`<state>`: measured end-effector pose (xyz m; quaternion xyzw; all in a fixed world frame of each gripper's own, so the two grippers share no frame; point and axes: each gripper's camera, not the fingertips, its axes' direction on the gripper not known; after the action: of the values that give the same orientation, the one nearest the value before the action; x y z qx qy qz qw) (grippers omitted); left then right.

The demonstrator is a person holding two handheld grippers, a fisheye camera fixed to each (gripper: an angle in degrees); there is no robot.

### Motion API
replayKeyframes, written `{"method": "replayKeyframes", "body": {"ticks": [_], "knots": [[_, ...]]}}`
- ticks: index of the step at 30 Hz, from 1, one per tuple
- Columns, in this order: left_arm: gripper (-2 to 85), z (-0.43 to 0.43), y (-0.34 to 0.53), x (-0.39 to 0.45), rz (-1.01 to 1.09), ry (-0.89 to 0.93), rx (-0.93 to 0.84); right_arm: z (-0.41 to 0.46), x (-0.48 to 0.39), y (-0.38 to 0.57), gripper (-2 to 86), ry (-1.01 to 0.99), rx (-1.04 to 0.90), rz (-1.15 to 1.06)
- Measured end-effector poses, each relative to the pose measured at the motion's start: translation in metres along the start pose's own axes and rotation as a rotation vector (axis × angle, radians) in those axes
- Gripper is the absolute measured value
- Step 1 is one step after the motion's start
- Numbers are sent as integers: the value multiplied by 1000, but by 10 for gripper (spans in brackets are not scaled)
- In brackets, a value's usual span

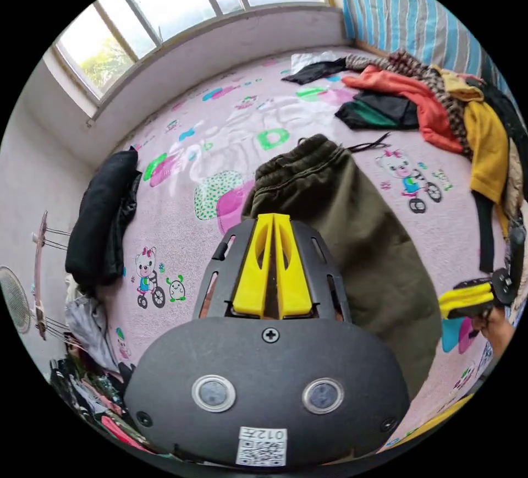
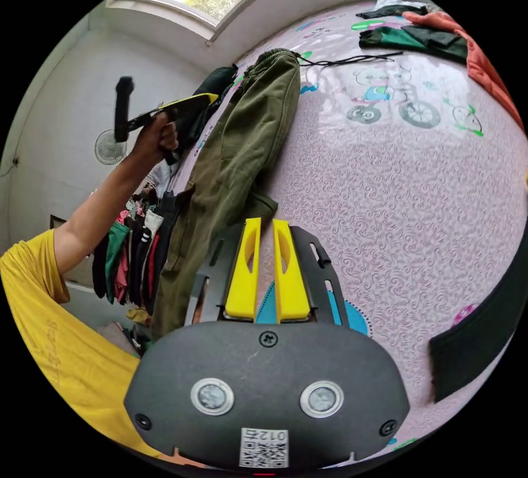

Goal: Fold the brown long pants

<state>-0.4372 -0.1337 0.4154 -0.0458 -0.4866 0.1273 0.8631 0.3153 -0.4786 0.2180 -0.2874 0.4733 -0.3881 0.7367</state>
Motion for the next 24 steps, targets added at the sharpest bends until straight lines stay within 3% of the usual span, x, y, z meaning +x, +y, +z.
{"method": "replayKeyframes", "body": {"ticks": [3, 8, 12, 14, 16, 19, 24], "knots": [[-2, 43, -15, -5, 11, 30, -109, -13, 14, 2, 63, -61, 64, 30], [-2, 61, -16, -21, -35, 131, -49, 4, -5, -15, 85, 25, -119, -207], [-2, 71, -31, -32, -48, 181, -70, 2, -27, -16, 41, 76, -220, -365], [-2, 74, -36, -39, -63, 190, -75, -23, -22, -6, 28, 117, -177, -294], [-2, 79, -40, -46, -66, 215, -61, -69, 7, 21, 20, 36, -44, -119], [-2, 80, -43, -46, -89, 216, -43, -70, 29, 49, 16, 31, 29, 42], [-2, 42, -64, -42, -138, 91, 18, -75, 48, 74, 16, -78, 154, 61]]}}
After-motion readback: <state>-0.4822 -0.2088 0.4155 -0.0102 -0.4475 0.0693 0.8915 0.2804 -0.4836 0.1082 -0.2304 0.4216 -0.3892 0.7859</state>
